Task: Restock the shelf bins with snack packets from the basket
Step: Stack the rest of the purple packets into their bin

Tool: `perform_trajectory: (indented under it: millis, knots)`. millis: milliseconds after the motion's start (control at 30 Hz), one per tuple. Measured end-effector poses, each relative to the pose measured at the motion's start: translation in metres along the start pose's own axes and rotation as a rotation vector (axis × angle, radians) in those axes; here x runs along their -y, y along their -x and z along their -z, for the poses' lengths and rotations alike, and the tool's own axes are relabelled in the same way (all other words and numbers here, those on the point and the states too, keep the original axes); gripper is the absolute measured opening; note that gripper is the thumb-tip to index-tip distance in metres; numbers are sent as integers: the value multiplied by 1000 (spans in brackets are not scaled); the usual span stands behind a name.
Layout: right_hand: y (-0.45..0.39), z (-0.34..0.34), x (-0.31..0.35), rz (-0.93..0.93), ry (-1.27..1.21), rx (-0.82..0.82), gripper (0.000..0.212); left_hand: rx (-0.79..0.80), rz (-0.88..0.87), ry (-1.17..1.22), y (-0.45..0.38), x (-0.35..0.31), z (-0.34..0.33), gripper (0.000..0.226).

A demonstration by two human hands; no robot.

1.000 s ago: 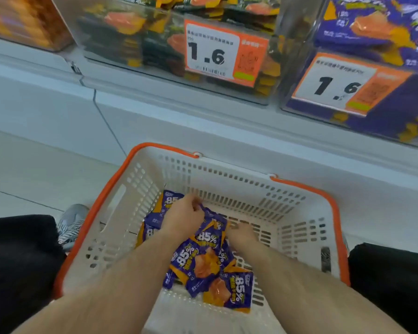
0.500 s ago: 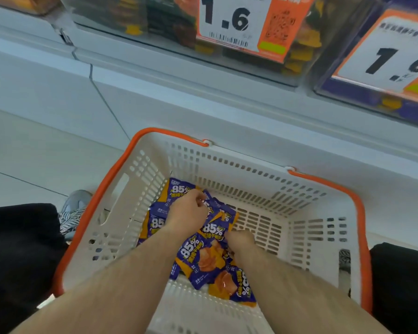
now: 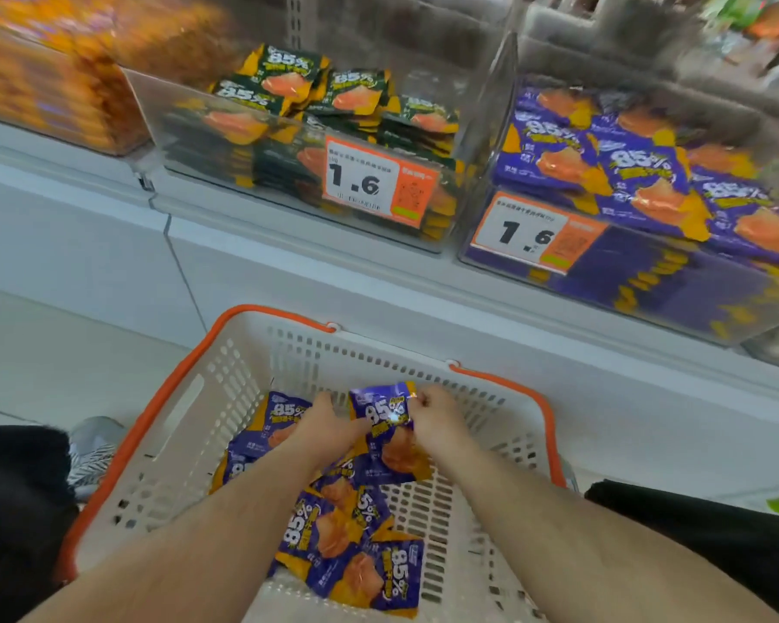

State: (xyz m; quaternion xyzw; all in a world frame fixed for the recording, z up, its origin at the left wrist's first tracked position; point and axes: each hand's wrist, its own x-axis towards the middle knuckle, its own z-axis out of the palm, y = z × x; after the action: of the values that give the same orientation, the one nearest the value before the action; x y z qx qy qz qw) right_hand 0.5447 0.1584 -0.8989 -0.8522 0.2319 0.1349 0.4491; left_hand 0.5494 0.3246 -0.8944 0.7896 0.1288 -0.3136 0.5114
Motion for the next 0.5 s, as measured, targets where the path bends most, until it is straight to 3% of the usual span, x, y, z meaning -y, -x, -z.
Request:
perform_trajectory:
  millis: [100,167,300,500]
  knots:
    - [13,30,34,155,-13,-65,29,46,-118,140,20,-21,1,25]
    - [22,52,55,218,-23,-99,26,52,-222,196,33,-39,1,7]
    - [50,100,91,328,-184,-160,6,30,-430,417,65,-87,2,20]
    - [101,152,119,609,-399,-269,28,14,-694,522,104,-161,1,22]
